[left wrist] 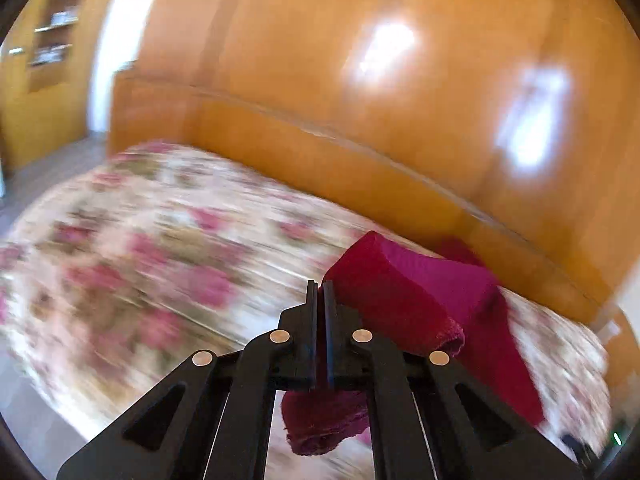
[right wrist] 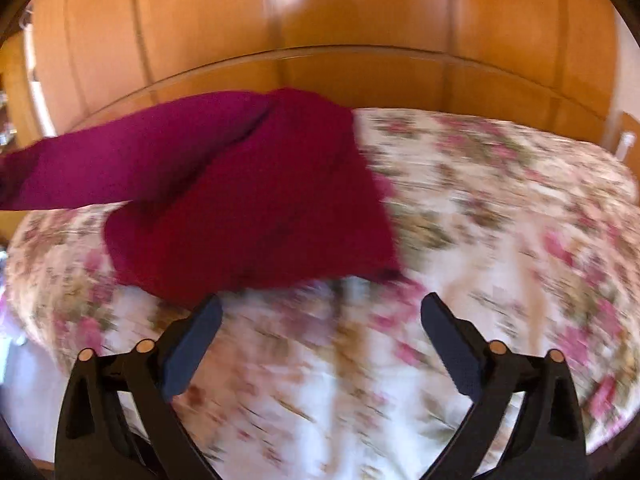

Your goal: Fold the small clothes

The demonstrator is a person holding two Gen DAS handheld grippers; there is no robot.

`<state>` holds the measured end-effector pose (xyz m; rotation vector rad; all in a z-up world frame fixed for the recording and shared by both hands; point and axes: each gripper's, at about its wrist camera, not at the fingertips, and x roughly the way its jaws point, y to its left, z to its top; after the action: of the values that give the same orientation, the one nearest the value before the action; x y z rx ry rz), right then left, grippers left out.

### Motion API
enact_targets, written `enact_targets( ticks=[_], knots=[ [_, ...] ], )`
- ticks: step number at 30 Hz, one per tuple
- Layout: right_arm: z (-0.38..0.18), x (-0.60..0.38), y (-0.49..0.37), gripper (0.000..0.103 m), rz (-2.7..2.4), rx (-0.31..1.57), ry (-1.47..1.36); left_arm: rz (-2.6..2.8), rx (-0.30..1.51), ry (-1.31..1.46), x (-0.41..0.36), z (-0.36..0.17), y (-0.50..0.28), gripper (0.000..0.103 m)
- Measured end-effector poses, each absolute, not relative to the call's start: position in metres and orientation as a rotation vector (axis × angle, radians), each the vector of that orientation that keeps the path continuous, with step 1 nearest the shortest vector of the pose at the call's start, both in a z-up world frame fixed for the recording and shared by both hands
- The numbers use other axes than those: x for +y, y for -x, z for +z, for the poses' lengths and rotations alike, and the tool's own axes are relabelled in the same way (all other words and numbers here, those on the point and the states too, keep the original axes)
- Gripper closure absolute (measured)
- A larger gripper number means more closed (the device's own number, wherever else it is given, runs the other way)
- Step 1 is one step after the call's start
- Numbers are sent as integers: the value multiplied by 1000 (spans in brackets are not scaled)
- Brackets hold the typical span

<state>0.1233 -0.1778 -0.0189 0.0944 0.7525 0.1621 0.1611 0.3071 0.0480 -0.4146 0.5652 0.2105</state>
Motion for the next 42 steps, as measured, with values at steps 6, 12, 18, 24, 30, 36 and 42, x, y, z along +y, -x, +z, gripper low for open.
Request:
enact_targets(
  ticks=[6, 12, 18, 24, 30, 36, 42],
  knots=[
    [-26, -135, -175, 14, 250, 812, -76, 474, 660, 447, 376, 20, -197, 97],
    [-41, -99, -205, 24, 318, 856, 15, 283, 673, 536, 342, -5, -184, 47],
    [-28, -106, -200, 91, 390, 838, 79, -172, 743, 423, 236, -26, -165, 37],
    [12, -177, -198, 94, 252, 746, 81, -407, 816, 234, 137, -44, -150, 32],
    [34, -278, -247, 94, -112, 701, 195, -453, 861, 185, 108, -60, -158, 32],
    [26, -338, -323, 82, -299, 783, 198, -436, 875, 190, 103, -66, -174, 32],
    [31, -325, -293, 18, -224, 734, 112, -495, 910, 252, 100, -69, -187, 60]
  ],
)
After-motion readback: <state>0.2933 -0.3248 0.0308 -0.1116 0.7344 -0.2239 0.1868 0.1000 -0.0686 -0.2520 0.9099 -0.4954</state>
